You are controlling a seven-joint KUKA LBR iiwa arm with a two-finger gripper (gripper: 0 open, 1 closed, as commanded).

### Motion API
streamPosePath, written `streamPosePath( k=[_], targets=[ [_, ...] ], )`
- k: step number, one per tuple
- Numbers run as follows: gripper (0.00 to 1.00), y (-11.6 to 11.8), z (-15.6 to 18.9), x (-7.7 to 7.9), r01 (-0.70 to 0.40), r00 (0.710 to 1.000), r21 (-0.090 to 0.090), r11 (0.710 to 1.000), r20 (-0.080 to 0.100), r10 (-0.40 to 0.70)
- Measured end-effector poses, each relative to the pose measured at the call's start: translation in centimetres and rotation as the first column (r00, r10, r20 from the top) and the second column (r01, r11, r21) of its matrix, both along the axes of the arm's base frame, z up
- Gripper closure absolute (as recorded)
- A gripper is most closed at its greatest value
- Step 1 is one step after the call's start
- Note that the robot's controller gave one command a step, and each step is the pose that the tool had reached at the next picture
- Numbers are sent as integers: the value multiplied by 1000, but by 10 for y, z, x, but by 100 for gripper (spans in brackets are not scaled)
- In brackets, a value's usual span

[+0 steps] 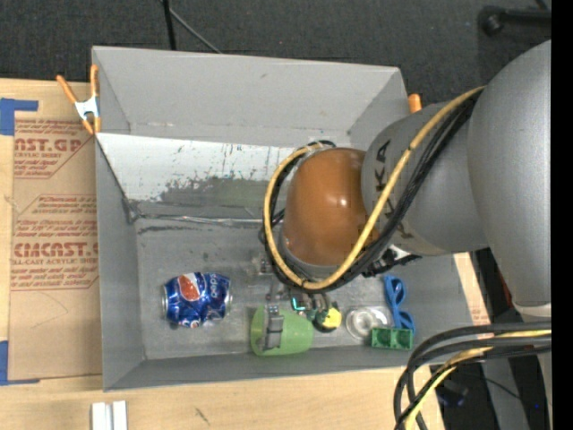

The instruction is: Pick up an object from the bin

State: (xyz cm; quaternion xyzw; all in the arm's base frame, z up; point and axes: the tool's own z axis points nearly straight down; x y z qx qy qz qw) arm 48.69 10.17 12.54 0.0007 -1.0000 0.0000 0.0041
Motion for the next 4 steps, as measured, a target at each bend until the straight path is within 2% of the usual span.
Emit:
streamPosePath(
  k=[1, 2, 3, 4],
  targets=[
    [0, -28, -56, -3, -116, 993, 1, 993, 18, 116],
    [0, -57, -24, 5, -96, 995, 0, 995, 12, 96],
    [0, -45, -26, -1, -71, 997, 2, 997, 7, 71],
    [0, -52, -55, -6, 9, 1000, 3, 1000, 15, -9]
  ],
)
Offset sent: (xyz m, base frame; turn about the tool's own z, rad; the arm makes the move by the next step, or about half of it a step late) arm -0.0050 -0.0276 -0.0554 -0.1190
